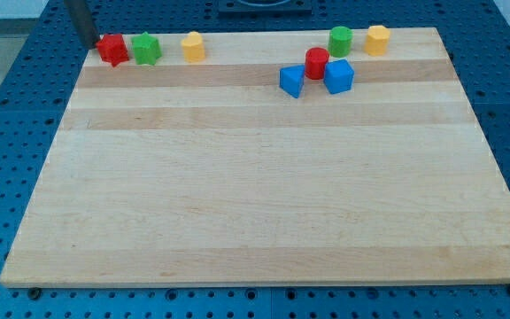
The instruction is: Move the red star towards the center of the board
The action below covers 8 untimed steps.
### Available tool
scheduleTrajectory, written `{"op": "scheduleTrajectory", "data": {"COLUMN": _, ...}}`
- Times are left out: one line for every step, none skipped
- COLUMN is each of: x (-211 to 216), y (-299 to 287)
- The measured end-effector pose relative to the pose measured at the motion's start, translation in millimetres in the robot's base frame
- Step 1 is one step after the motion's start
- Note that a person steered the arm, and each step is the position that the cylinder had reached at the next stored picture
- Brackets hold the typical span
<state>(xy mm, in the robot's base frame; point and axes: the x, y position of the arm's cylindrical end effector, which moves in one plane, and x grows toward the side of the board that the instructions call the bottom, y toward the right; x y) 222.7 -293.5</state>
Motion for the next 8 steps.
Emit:
{"op": "scheduleTrajectory", "data": {"x": 35, "y": 14}}
{"op": "scheduleTrajectory", "data": {"x": 46, "y": 18}}
{"op": "scheduleTrajectory", "data": {"x": 46, "y": -11}}
{"op": "scheduleTrajectory", "data": {"x": 46, "y": -11}}
{"op": "scheduleTrajectory", "data": {"x": 18, "y": -11}}
{"op": "scheduleTrajectory", "data": {"x": 5, "y": -11}}
{"op": "scheduleTrajectory", "data": {"x": 0, "y": -11}}
{"op": "scheduleTrajectory", "data": {"x": 0, "y": -11}}
